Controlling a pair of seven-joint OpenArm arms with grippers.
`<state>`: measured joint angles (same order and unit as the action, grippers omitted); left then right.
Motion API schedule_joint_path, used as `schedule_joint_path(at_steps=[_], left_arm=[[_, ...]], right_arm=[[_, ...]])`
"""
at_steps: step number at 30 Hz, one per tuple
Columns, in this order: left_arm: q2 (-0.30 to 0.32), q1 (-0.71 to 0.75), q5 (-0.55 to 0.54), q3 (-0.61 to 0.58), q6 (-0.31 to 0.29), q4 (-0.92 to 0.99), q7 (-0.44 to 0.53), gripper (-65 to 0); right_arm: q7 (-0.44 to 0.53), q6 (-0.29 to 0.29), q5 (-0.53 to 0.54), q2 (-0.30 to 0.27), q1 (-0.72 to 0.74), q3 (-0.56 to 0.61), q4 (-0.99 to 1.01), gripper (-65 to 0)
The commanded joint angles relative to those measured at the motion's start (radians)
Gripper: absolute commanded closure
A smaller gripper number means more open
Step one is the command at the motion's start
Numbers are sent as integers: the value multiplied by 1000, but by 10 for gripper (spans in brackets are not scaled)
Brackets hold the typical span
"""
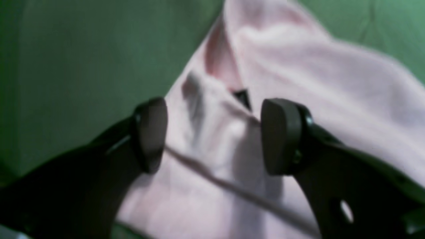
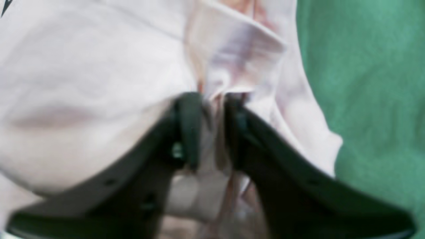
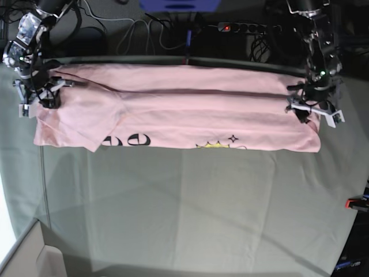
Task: Layout the t-shirt on the table in an organized manner, then fold the t-shirt properly
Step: 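Grasp the strip's end with the left gripper and lift it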
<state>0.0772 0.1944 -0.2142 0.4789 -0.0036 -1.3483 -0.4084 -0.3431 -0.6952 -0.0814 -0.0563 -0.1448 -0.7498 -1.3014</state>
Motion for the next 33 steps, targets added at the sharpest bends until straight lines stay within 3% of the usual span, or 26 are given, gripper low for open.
schedule_joint_path(at_steps=[1, 4, 8, 18, 26, 33], left_arm=[[8, -6, 0, 4, -2, -24, 26, -439], [8, 12, 0, 4, -2, -43, 27, -534], [8, 29, 0, 4, -2, -63, 33, -620], [11, 24, 0, 4, -2, -47, 35, -623], [83, 1, 0, -4, -3, 31, 35, -623], [91, -32, 0, -7, -5, 112, 35, -621]], right_arm=[[19, -3, 10, -17, 3, -3, -13, -239], [19, -3, 10, -18, 1, -4, -11, -327], [19, -3, 12, -17, -23, -4, -11, -339], [19, -3, 13, -3, -32, -4, -11, -339], [19, -3, 13, -3, -32, -4, -11, -339], [19, -3, 13, -1, -32, -4, -11, -339]])
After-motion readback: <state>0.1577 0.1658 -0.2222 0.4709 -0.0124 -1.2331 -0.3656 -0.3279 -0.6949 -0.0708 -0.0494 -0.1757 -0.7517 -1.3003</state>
